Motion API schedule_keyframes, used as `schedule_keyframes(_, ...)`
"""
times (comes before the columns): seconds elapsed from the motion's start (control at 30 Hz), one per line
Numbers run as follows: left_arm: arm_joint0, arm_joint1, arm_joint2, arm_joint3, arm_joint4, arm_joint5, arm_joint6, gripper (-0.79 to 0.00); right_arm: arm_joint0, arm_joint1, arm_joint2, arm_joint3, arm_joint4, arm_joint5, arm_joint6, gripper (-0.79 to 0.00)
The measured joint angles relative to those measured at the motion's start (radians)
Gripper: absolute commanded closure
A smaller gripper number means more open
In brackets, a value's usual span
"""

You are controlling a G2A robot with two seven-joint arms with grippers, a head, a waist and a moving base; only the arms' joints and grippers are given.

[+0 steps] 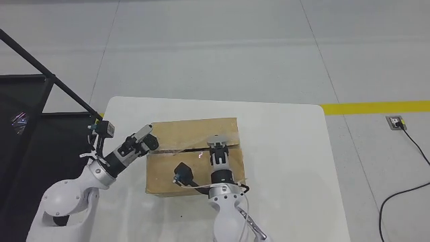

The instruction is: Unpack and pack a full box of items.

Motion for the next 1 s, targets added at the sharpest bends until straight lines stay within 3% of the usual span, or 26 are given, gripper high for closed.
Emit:
schedule_keyframes(0.2, -0.030, 0.000, 0.031, 0.032, -0.010, 0.014, 0.023, -0.785, -0.002, -0.001, 0.007, 0.001, 0.000, -0.007, -0.014, 0.000)
schedule_keyframes(0.47, -0.029, 0.002, 0.054, 0.007, -0.031, 0.012, 0.012, -0.785, -0.005, -0.002, 0.014, 0.001, 0.000, -0.011, -0.026, 0.000)
schedule_keyframes(0.7, -0.039, 0.004, 0.103, 0.032, 0.064, 0.019, 0.053, -0.785, -0.005, -0.004, 0.017, 0.003, 0.000, -0.016, -0.037, 0.000)
schedule_keyframes(1.0, 0.007, 0.011, 0.085, 0.019, 0.060, -0.015, 0.048, -0.785, -0.003, -0.007, 0.021, 0.007, 0.000, -0.022, -0.045, 0.000)
